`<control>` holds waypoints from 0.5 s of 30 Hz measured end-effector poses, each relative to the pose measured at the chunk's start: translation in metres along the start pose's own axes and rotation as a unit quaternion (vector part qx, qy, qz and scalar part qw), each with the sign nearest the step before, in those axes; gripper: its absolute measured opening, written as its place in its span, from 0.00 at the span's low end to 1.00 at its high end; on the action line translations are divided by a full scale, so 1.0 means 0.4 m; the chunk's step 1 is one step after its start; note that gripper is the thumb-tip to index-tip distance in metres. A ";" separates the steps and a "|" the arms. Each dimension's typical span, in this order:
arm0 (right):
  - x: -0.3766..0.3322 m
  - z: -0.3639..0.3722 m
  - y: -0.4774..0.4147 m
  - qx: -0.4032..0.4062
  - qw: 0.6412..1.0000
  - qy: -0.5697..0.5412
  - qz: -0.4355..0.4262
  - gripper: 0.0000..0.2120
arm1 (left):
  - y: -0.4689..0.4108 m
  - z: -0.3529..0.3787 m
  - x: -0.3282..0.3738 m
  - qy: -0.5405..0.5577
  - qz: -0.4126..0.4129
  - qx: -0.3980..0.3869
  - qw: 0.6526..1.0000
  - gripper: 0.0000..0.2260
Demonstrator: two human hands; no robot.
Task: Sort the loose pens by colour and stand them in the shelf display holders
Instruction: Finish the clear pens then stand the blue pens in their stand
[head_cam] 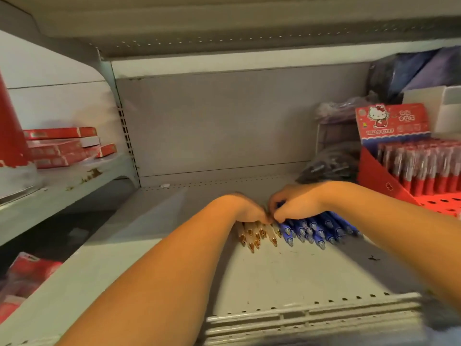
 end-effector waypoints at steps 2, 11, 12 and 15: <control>-0.001 0.004 0.000 0.015 1.000 -0.007 0.019 0.01 | -0.018 -0.002 -0.006 -0.005 0.002 0.029 1.000 0.12; 0.000 0.004 0.002 0.050 0.998 -0.007 0.049 0.12 | -0.022 -0.008 0.008 -0.073 -0.002 -0.014 0.997 0.10; -0.001 0.005 0.002 0.058 0.997 -0.010 0.049 0.13 | -0.020 -0.011 0.009 -0.091 -0.003 -0.024 0.996 0.10; -0.014 0.012 0.000 0.086 0.995 0.023 0.052 0.20 | -0.017 -0.017 0.003 -0.139 -0.013 -0.049 0.989 0.11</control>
Point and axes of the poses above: each hand's wrist, its own y-axis away from the middle knuckle, its own z-axis out of the palm, x = y × z, the point moved 6 cm from there along -y, towards the middle knuckle, and after that the axes turned 5 degrees about z, right-handed, at the moved point
